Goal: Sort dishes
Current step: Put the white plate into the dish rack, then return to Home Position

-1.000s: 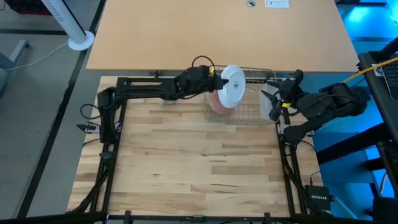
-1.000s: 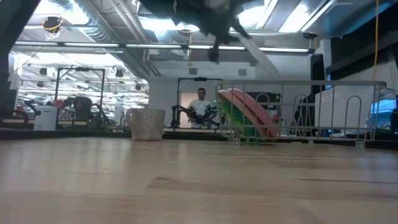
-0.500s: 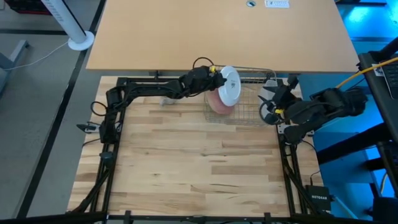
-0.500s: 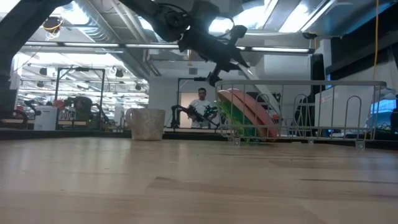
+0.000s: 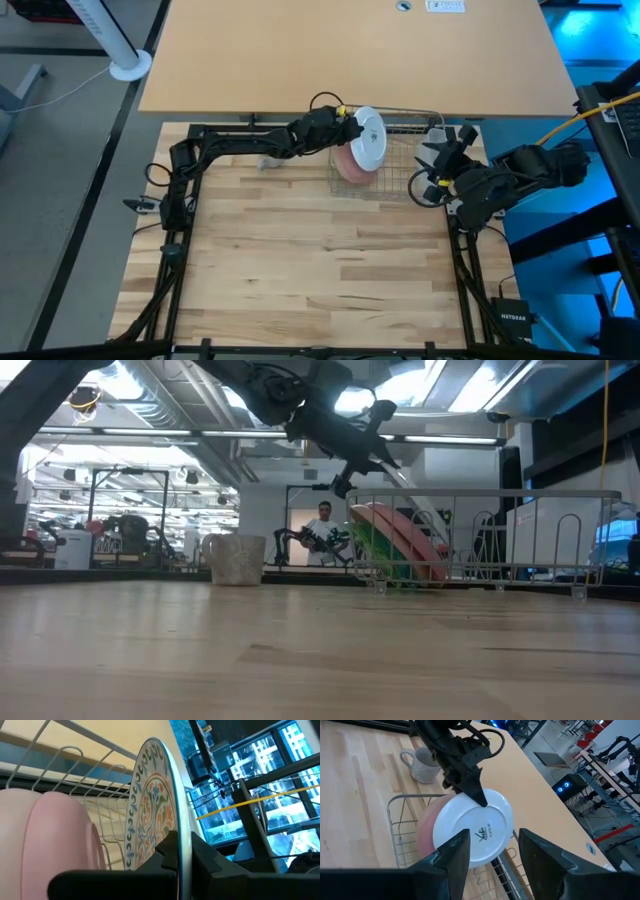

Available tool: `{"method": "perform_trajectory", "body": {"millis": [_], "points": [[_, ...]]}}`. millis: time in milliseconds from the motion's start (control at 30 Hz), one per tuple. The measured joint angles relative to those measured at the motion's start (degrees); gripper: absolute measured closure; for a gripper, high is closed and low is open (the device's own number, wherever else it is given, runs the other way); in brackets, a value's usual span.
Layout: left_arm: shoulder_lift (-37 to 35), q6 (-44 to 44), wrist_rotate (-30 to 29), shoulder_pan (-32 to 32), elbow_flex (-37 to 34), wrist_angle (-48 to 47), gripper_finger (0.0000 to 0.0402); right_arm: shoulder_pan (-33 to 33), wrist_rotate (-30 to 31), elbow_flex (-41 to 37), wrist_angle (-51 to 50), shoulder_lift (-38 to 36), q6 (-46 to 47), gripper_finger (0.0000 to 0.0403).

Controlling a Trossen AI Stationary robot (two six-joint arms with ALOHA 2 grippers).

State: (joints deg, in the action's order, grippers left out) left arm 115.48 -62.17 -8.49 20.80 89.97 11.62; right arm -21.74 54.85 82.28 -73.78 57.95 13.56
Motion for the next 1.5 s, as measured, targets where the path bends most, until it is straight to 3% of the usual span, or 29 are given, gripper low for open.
{"method": "perform_trajectory", "body": {"millis": [700, 1133, 1500], "points": [[-0.13, 0.25, 3.13, 0.69, 0.07, -5.54, 0.0393, 0.02, -3.93, 0.00, -0.67, -1.68, 0.13, 0.0231], [-0.11, 5.45, 4.04, 0.76, 0.04, -5.40, 0.0335, 0.01, -3.96, 0.00, -0.48, -1.60, 1.31, 0.0231], [-0.13, 2.73, 4.62, 2.29, 0.07, -4.76, 0.0325, 0.02, -6.60, 0.00, -0.54, -1.60, 2.10, 0.0231]]}}
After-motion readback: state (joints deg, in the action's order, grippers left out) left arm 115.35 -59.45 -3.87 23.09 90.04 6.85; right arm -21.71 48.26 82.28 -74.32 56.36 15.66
